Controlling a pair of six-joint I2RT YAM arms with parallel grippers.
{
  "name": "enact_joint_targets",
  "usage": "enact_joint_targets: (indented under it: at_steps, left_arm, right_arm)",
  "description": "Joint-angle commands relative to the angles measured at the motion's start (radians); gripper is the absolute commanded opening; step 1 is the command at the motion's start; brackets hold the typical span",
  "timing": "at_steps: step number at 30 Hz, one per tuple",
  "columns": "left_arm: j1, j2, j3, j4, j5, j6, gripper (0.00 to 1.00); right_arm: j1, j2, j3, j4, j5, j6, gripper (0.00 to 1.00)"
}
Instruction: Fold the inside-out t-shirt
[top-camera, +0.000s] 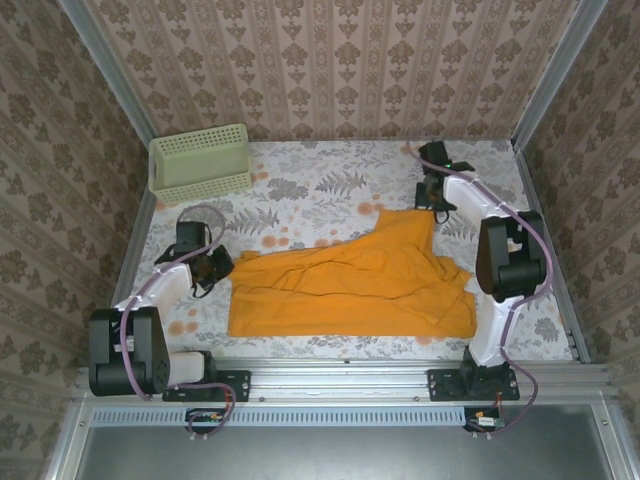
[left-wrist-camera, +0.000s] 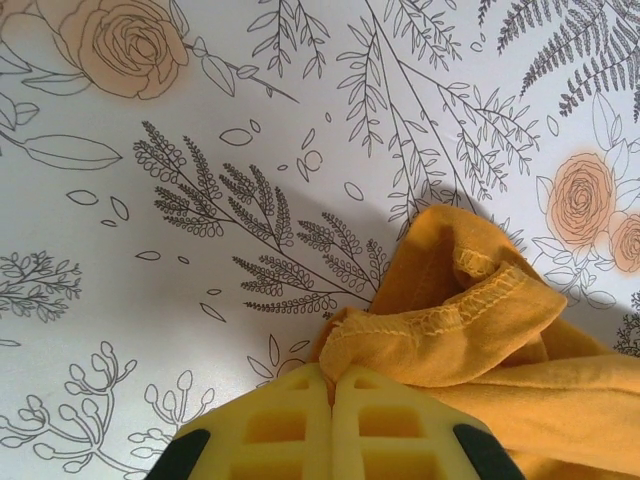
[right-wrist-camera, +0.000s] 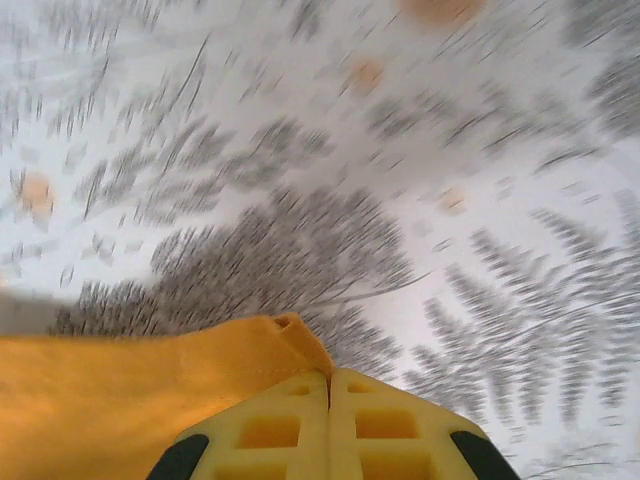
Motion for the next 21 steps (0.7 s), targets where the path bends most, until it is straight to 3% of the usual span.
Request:
enact_joint_targets:
  at_steps: [1,12,21]
  left_arm:
    - [0.01,-0.011,0.021,-0.028,-0.006,0.022,0.02]
    - [0.003,0.16,0.275,-0.063,0.027,0.014,0.02]
    - [-0.016,0.417,0.556,-0.178,-0.056,0.063,0.08]
  right_arm:
    - [-0.024,-0.035,0.07,-0.022,0.069,-0.027,0.0]
    - [-0.028,0.153,0.412,-0.044,0.057,-0.075,0.0]
    - [-0.025,0.236,0.543,0.001,0.045,-0.126,0.0]
